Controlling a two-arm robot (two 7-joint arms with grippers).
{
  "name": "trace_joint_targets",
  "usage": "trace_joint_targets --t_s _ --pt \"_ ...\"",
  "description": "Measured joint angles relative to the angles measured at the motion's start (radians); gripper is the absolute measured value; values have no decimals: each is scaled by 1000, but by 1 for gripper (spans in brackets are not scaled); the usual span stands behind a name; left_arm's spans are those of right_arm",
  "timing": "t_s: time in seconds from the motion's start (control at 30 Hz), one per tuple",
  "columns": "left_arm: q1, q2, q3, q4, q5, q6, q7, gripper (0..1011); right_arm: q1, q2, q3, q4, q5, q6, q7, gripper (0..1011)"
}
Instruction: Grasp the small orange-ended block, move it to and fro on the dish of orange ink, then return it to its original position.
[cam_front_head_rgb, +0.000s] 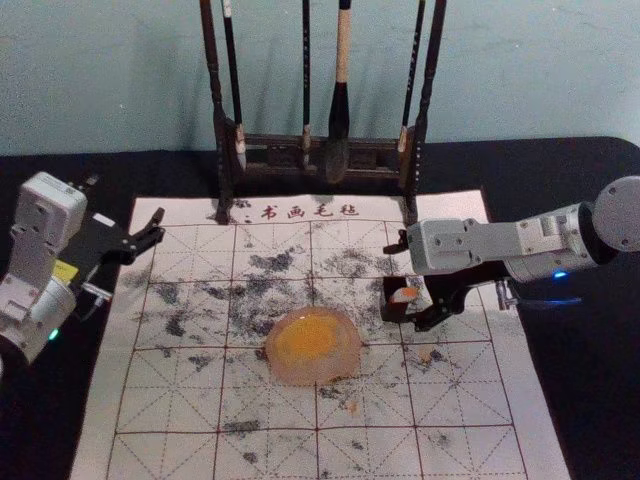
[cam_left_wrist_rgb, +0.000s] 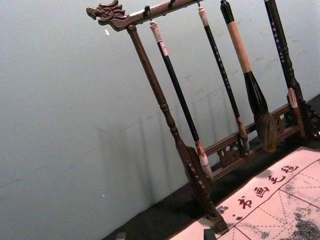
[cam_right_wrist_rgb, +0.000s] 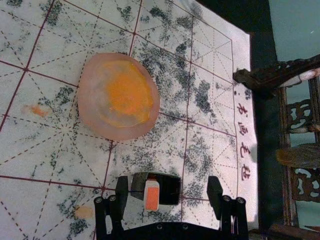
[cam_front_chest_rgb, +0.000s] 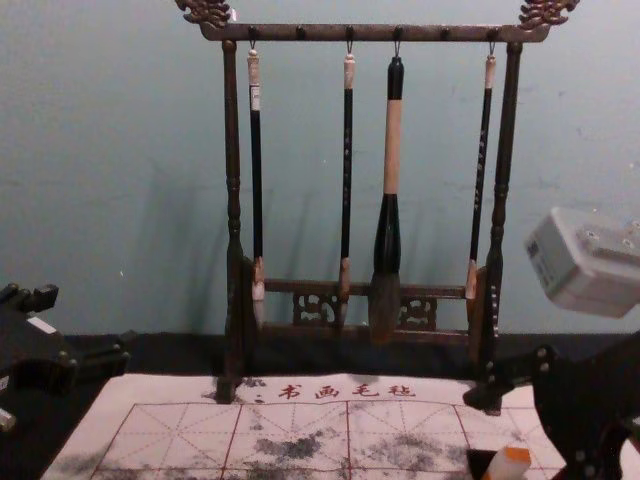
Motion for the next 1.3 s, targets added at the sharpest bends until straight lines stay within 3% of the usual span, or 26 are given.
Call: trace_joint_targets --t_s 1.2,1.3 --pt "0 0 0 0 0 0 0 1001 5 8 -2 -10 8 -14 -4 1000" --pt "0 0 0 0 0 0 0 1001 5 8 -2 -10 8 -14 -4 964"
